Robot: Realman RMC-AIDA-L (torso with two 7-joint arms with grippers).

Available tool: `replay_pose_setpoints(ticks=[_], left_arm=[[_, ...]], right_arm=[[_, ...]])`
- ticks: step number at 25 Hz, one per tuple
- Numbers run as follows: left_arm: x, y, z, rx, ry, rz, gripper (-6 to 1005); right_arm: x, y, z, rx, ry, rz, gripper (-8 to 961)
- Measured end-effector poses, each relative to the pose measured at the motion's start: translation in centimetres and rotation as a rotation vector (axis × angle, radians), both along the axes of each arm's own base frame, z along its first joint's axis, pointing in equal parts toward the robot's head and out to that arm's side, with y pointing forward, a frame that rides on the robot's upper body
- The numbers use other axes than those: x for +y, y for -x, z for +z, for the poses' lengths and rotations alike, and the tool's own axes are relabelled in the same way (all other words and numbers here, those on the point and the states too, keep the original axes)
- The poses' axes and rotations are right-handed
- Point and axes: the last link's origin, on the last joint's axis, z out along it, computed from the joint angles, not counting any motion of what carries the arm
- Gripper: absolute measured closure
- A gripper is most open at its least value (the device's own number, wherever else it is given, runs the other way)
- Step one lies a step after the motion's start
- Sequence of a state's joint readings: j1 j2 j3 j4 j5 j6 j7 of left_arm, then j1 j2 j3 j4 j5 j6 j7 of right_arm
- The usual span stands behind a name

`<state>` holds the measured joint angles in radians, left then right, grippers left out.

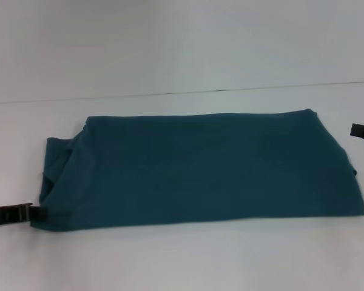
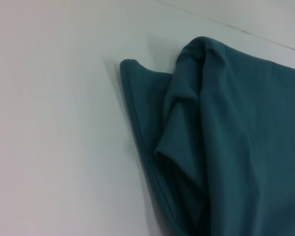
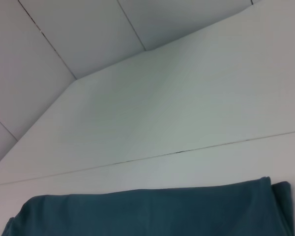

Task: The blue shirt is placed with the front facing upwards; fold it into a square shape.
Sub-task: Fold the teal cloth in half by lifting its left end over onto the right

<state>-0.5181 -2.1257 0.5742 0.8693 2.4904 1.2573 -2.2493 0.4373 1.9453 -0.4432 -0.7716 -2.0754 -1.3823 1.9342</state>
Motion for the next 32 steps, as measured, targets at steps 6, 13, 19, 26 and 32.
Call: replay_pose_setpoints(ticks=[6,13,19,26,32], left_arm=[[-0.2,1.2,1.7,0.021,-0.045,0.041,972],[-0.6,2.8,3.9,0.049,-0.096,0.092,973],[-0.9,3.3,5.2,0.054,-0.117,0.106,973],[0.1,-3.0,2.6,-0.187,-0.028,-0.12,973],[1.9,-12.8,-1.1,-0.451,0.071,-0.413,973]], right_arm=[[0.0,0.0,0.0,0.004,0.0,-0.001,70],[0.1,0.1,-0.2,0.009,0.003,-0.001,72],[0.1,0.2,-0.2,0.012,0.003,0.0,73],[-0.1,0.2,-0.6,0.008,0.007,0.008,75],[-0.4,0.0,-0.7,0.005,0.008,0.012,76]])
